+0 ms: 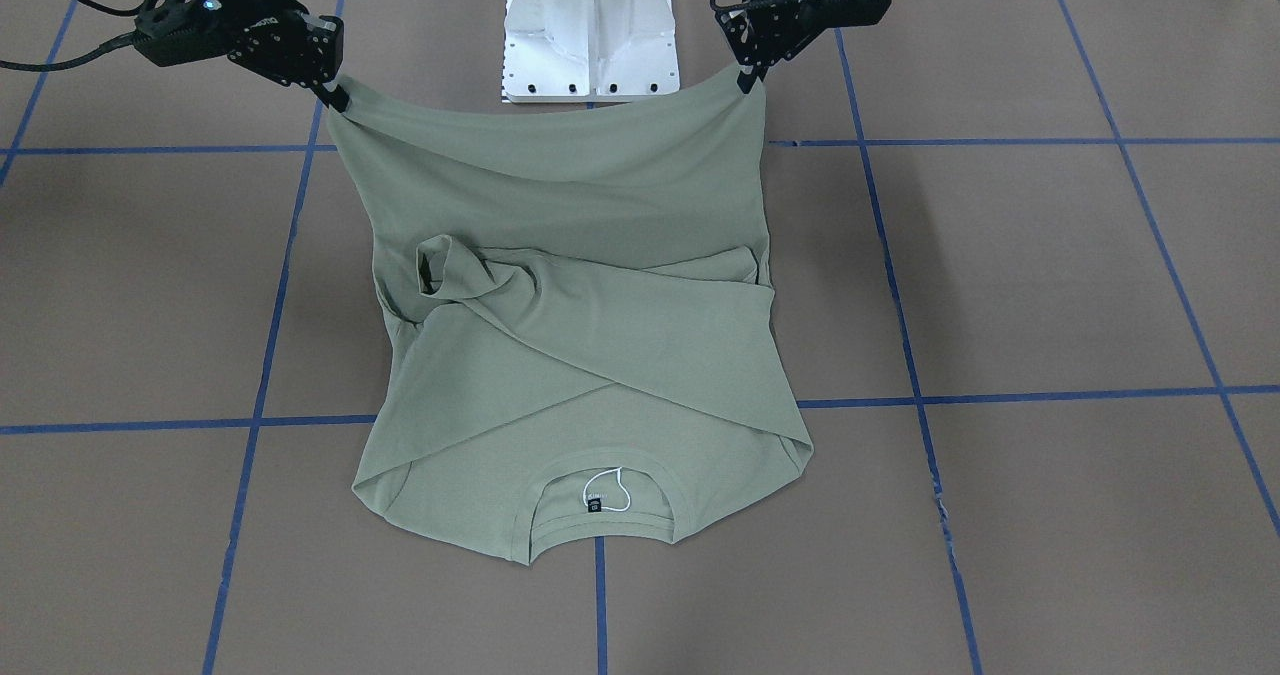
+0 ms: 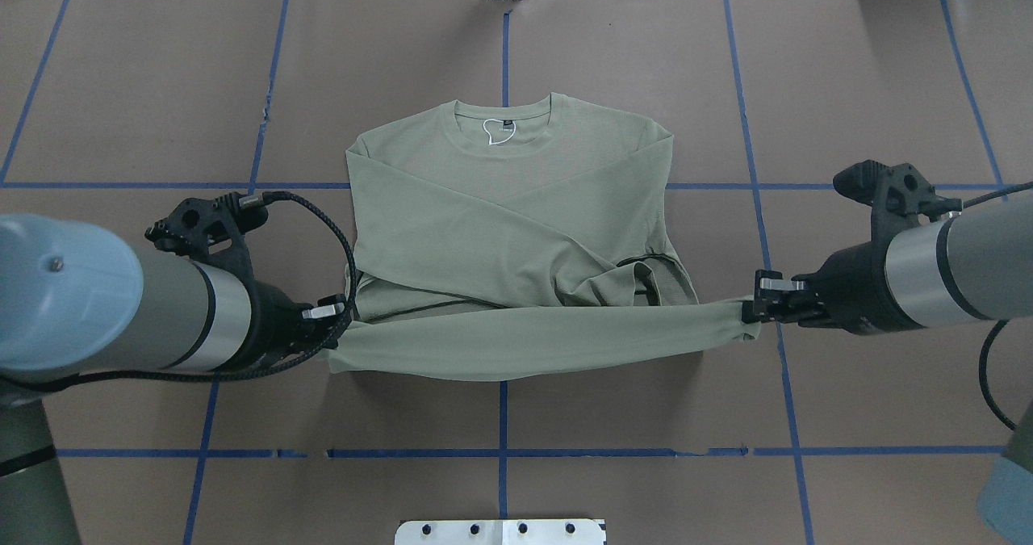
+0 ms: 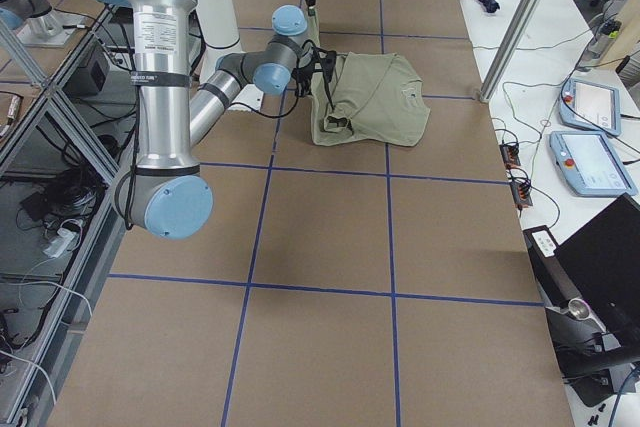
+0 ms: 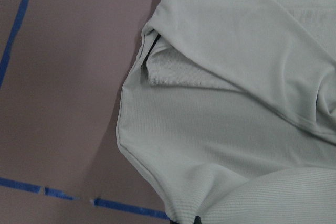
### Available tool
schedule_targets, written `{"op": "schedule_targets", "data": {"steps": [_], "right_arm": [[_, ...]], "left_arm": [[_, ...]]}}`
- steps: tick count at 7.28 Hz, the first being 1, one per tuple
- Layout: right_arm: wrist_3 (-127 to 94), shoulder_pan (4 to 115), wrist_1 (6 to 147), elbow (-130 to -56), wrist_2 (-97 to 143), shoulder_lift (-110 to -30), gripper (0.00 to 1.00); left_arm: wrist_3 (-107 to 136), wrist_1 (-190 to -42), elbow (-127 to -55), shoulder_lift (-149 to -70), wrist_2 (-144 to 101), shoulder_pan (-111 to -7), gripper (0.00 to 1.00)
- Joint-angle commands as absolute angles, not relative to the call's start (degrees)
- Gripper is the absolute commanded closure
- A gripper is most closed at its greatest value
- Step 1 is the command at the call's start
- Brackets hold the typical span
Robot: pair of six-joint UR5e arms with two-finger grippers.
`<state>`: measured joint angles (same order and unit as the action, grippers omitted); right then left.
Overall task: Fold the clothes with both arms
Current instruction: 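Lift the hem with both grippers and fold it toward the collar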
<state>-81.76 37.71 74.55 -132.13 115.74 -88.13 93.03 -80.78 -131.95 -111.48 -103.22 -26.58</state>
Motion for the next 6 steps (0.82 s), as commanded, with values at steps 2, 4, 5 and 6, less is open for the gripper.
{"op": "schedule_targets", "data": {"steps": [2, 4, 5, 6], "right_arm": [[-81.83, 42.79, 74.71, -121.42, 115.49, -77.47, 1.0], [-81.74, 44.2, 74.71, -116.65, 115.4, -73.76, 1.0], [-81.74, 44.99, 74.71, -113.67, 115.14, -71.57, 1.0], [-81.91, 46.13, 74.79, -109.99, 115.05, -68.41, 1.0]], "left_arm": [[92.9, -81.3, -124.65, -116.18, -104.68, -33.55, 1.0], [89.31, -82.7, -119.82, -117.68, -104.59, -37.86, 1.0], [89.12, -87.4, -115.62, -118.47, -104.5, -39.27, 1.0], [89.12, -92.06, -110.7, -118.65, -104.24, -39.81, 1.0]]}}
